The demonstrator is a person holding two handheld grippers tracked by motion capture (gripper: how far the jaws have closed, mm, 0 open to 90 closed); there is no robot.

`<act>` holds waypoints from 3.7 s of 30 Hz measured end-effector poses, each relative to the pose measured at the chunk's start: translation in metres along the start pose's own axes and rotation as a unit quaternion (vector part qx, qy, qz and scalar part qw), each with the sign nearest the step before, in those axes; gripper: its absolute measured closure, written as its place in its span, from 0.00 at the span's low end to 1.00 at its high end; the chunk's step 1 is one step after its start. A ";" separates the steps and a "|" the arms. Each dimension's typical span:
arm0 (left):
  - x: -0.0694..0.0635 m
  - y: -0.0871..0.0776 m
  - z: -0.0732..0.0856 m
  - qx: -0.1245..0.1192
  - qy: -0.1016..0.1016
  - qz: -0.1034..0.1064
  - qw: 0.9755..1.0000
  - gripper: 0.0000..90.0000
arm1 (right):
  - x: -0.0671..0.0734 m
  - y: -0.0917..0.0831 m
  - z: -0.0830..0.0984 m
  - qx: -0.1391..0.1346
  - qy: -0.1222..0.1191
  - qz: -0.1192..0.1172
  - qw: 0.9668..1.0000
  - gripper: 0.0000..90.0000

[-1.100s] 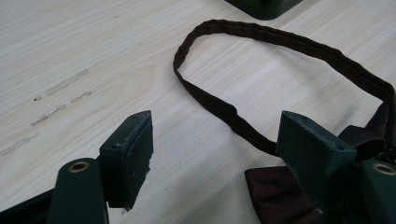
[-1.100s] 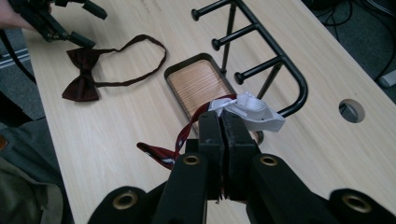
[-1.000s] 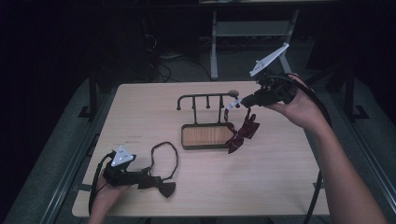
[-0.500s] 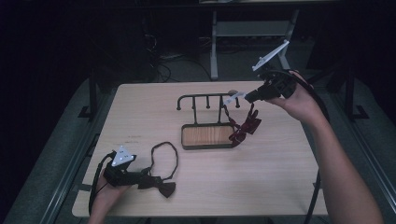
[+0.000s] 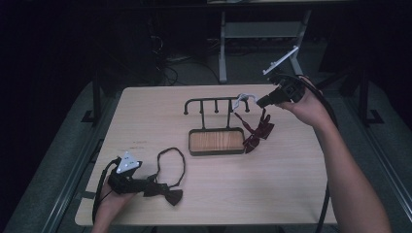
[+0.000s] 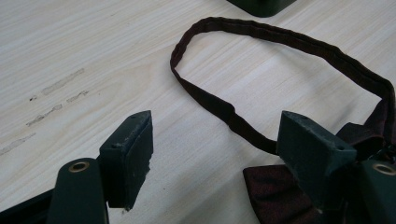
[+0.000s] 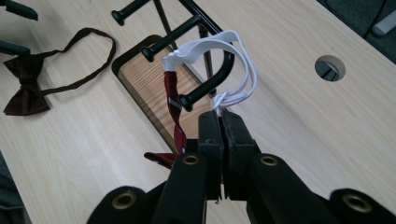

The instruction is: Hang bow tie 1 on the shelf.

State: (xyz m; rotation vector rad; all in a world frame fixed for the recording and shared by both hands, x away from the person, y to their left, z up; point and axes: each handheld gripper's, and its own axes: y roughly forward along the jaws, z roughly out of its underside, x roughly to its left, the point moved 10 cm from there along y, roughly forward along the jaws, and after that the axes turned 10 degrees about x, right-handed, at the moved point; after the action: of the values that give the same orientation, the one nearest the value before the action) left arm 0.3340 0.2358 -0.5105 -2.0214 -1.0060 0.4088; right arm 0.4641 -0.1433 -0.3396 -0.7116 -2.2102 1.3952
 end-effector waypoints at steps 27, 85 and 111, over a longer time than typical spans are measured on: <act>0.000 0.000 0.001 0.003 0.001 0.002 1.000 0.31 | -0.019 0.029 0.010 0.022 0.038 -0.014 0.999 0.93; -0.001 0.004 0.002 0.013 0.004 -0.002 1.000 0.31 | 0.007 0.068 0.079 -0.001 0.057 -0.087 0.995 0.53; -0.001 0.004 0.003 0.015 0.005 0.000 1.000 0.31 | 0.027 0.085 0.127 -0.025 0.070 -0.078 0.994 0.49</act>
State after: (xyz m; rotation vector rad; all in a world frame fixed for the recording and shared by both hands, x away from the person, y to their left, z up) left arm 0.3340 0.2351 -0.5156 -1.9955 -0.9881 0.4101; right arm 0.3836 -0.1832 -0.4657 -0.6204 -2.1482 1.1807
